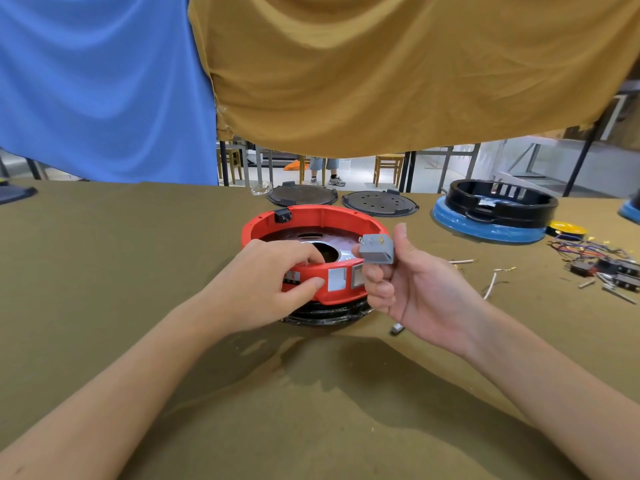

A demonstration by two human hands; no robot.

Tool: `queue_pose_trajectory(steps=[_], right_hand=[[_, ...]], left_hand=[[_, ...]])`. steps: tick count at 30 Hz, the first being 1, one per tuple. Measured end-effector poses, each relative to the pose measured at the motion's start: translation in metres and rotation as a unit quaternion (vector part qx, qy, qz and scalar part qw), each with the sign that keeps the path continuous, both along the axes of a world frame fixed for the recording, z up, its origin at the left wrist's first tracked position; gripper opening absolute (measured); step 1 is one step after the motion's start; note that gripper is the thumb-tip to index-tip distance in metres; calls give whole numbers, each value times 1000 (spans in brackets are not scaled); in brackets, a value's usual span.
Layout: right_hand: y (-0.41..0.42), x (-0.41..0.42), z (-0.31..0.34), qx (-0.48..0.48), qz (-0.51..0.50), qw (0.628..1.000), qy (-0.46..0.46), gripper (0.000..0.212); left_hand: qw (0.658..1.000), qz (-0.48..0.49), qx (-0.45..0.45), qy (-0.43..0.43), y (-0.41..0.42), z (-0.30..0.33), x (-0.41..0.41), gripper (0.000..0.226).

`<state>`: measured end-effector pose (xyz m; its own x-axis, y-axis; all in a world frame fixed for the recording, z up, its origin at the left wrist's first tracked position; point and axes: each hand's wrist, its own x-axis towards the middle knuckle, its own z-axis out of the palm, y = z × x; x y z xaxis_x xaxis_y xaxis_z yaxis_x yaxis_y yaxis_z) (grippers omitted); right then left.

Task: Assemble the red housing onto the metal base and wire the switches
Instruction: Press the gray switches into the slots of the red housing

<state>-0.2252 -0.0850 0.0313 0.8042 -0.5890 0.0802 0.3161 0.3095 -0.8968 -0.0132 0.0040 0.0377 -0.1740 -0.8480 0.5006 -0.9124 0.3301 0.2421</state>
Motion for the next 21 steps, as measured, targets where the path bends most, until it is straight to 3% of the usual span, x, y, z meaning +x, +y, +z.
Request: queue_pose_trajectory(steps=[4, 9, 13, 17, 21], right_hand=[[3, 1, 1, -40, -13, 999, -16, 23], [6, 0, 0, -138, -67, 988, -13, 37], [10, 1, -2, -271, -153, 949, 47, 35], [15, 2, -2, -348, -174, 917, 85, 25], [15, 2, -4, -453, -203, 855, 152, 27]], left_hand=[[1000, -2, -7, -3, 0, 0, 1, 11], [1000, -3, -6, 0, -1, -1, 2, 10], [1000, -5, -5, 9, -1, -1, 2, 8], [1000, -8, -6, 9, -1, -2, 3, 7], [1000, -9, -5, 4, -2, -2, 3, 6]])
